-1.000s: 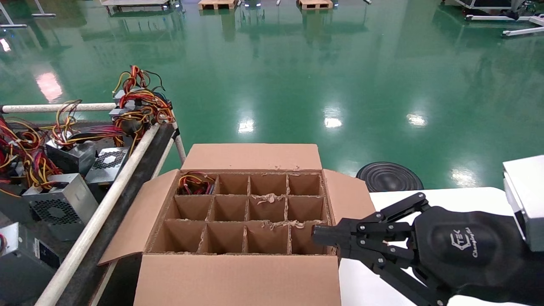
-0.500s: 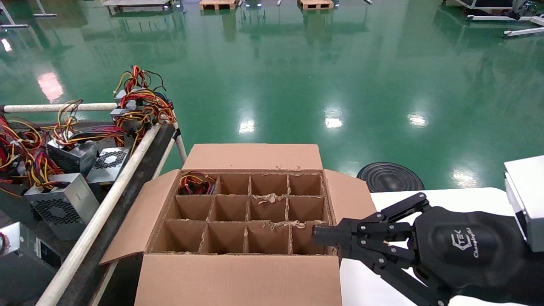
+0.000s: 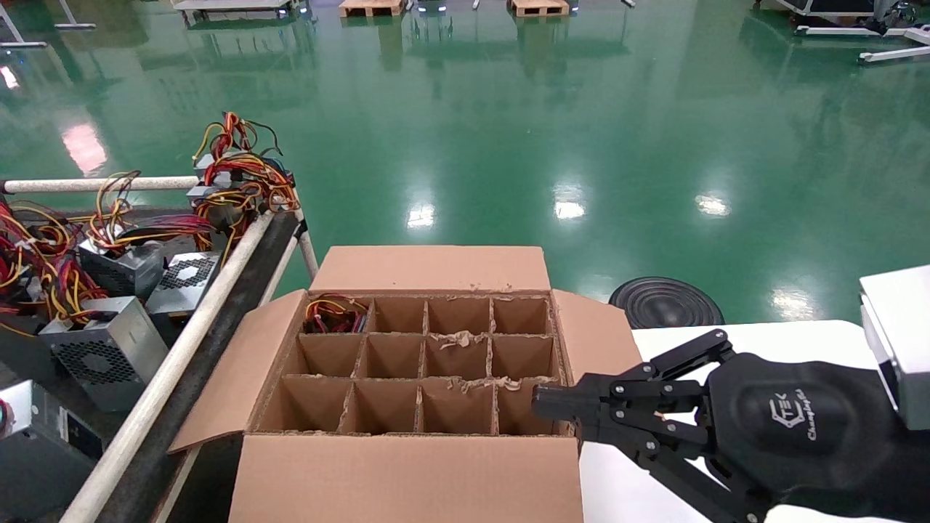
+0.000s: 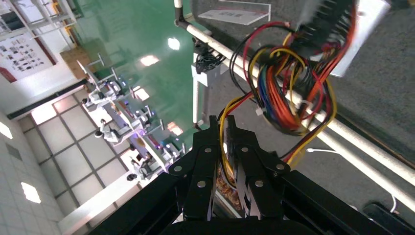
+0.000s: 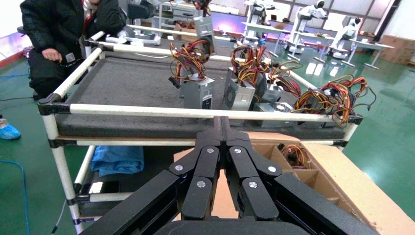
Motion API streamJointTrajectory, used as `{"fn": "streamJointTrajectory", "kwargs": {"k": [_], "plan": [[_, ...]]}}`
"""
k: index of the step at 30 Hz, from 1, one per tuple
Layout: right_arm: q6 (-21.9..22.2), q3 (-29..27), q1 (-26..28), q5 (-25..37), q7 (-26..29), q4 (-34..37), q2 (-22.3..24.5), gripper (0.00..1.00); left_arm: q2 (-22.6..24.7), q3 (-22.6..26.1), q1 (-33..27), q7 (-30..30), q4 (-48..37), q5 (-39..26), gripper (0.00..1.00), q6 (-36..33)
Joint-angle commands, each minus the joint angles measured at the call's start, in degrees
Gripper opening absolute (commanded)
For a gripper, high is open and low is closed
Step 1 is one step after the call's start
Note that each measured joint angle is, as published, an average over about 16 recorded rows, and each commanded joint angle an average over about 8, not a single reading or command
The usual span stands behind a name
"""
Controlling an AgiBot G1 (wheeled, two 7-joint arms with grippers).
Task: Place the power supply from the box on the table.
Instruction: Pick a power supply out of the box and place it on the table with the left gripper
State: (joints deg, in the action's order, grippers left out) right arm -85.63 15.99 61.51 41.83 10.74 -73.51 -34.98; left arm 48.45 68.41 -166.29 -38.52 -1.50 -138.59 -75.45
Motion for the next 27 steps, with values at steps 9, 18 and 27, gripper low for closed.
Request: {"fn": "streamJointTrajectory", "kwargs": {"k": [9,18,27], "plan": [[0.0,0.0,0.0,0.0,0.0,0.0,0.0,0.0,0.1,-0.4,0.5,-2.5,-2.2,0.4,0.0,-1.5],[0.0,0.0,0.0,0.0,0.0,0.0,0.0,0.0,-0.2,-1.9,2.1,-4.5,-3.5,1.5,0.0,-2.3],[0.0,0.0,0.0,0.0,0.0,0.0,0.0,0.0,-1.4,-3.4,4.1,-5.9,-4.2,2.7,0.0,-3.0]]}}
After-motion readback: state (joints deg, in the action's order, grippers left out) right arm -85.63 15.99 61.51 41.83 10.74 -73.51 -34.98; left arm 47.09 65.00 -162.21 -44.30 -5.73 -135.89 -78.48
